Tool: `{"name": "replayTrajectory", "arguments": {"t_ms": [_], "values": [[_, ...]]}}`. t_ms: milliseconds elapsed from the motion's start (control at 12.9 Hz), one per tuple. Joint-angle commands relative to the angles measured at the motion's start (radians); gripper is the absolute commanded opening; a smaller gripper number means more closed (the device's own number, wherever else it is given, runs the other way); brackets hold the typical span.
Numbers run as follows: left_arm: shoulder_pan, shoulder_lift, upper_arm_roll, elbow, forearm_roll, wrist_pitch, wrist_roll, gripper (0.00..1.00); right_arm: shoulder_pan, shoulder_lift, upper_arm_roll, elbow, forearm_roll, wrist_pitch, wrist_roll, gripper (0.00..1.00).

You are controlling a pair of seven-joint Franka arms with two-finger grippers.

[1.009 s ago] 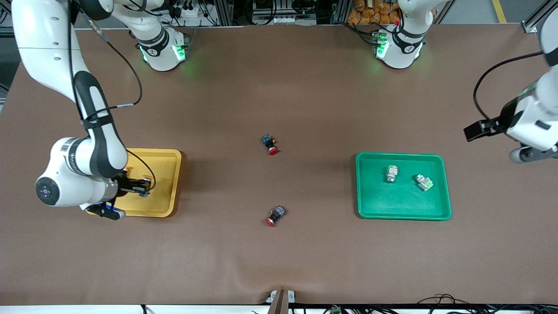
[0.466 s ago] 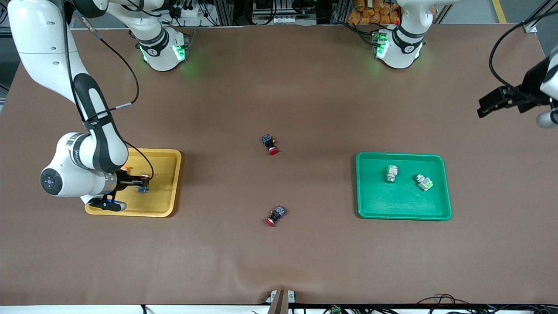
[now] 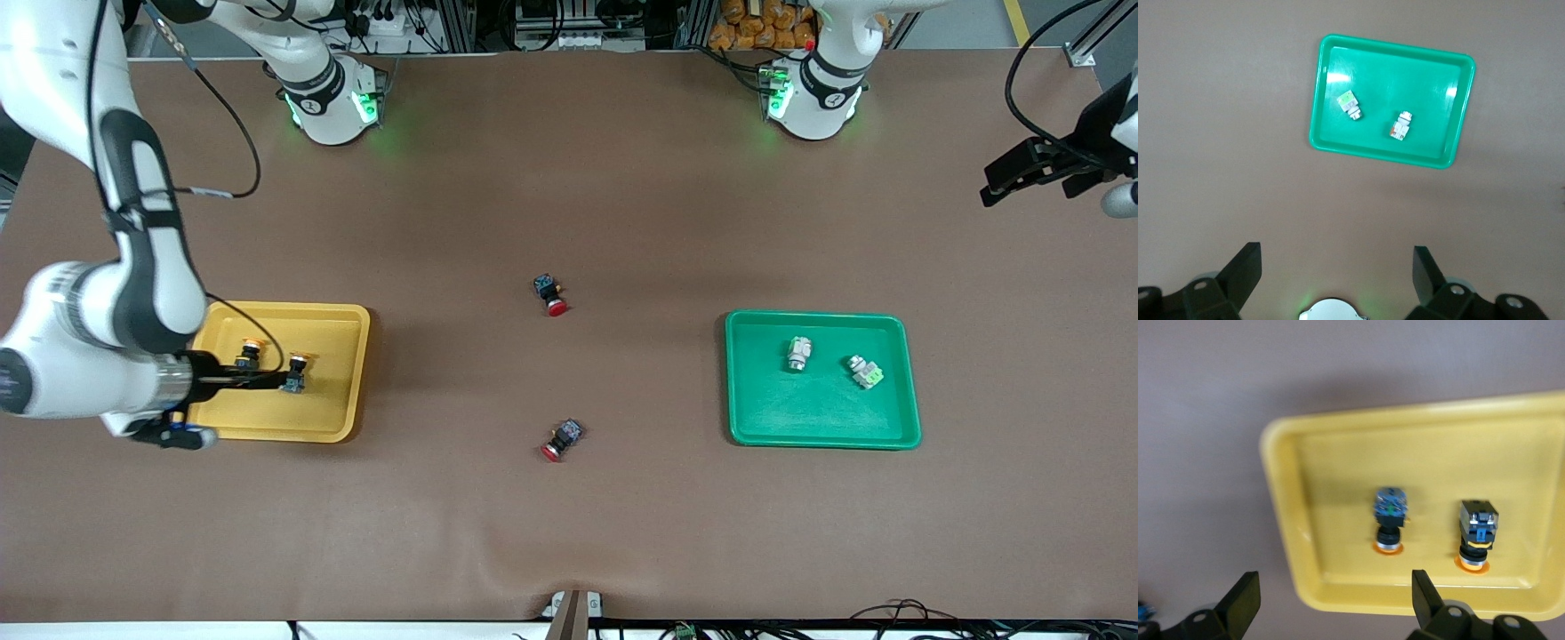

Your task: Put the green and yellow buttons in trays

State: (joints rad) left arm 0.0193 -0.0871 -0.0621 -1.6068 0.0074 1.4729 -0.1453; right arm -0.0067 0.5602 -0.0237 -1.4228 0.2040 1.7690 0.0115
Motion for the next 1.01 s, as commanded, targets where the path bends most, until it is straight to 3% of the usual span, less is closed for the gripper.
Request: {"name": "replayTrajectory", "arguments": {"t_ms": [0, 233, 388, 621, 776, 931], "values": [[-0.012, -0.033, 0.012, -0.039, -0.015, 0.015, 0.013, 1.0, -0.018, 0.007, 0.047, 0.152, -0.053, -0.055, -0.004, 1.0], [-0.01, -0.025, -0.007, -0.038, -0.015, 0.02, -0.005, 1.0, -0.059, 0.004, 0.048, 0.319, -0.084, -0.222, -0.008, 1.0], [-0.005, -0.022, -0.022, -0.038, -0.012, 0.038, -0.007, 1.0, -0.052, -0.067, 0.05, 0.375, -0.081, -0.296, -0.01, 1.0], [0.005, 0.001, -0.025, -0.035, -0.006, 0.053, -0.007, 1.0, -0.029, -0.181, -0.001, 0.383, -0.087, -0.365, -0.008, 1.0], [0.063, 0.006, -0.092, -0.031, -0.003, 0.075, -0.008, 1.0, -0.018, -0.258, -0.022, 0.375, -0.089, -0.465, 0.007, 1.0], [0.085, 0.004, -0.11, -0.031, -0.003, 0.081, -0.026, 1.0, -0.004, -0.343, -0.054, 0.308, -0.092, -0.477, 0.007, 1.0]]}}
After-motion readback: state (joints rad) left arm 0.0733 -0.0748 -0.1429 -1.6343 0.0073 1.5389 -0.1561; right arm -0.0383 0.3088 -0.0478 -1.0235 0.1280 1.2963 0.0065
